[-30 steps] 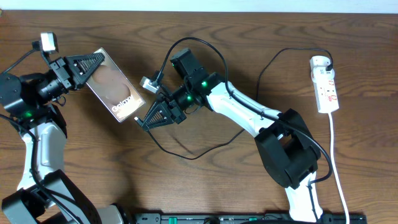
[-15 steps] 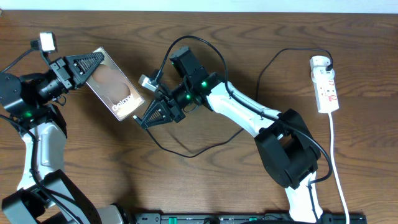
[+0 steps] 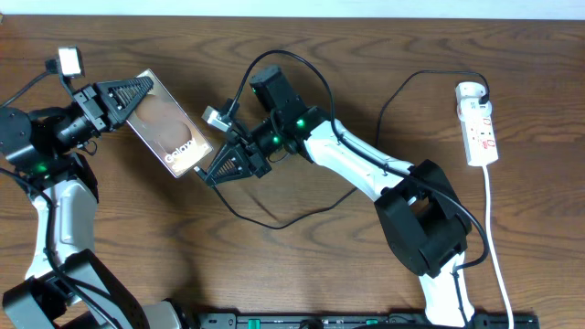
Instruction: Plug charger to phone and switch on socket
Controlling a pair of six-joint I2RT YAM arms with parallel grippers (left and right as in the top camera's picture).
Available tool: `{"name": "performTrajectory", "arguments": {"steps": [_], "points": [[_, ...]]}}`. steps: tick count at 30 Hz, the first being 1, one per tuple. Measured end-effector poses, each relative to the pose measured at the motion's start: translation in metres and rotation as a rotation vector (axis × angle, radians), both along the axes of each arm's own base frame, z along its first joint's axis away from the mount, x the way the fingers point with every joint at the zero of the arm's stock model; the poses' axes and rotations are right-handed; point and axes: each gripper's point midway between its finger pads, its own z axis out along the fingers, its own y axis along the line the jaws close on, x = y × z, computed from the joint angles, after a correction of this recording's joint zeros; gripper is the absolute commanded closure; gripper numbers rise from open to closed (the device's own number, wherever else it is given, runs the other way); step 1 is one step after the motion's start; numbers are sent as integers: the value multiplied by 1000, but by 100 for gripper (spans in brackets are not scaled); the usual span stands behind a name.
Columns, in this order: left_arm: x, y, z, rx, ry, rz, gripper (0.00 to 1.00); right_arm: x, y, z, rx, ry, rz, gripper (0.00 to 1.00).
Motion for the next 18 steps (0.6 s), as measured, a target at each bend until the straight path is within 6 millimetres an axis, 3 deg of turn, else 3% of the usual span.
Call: {"name": "performTrajectory", "arguments": {"steps": [18], "points": [[-2, -1, -1, 4, 2, -14, 93, 2, 0, 2, -5, 9, -2, 99]]}}
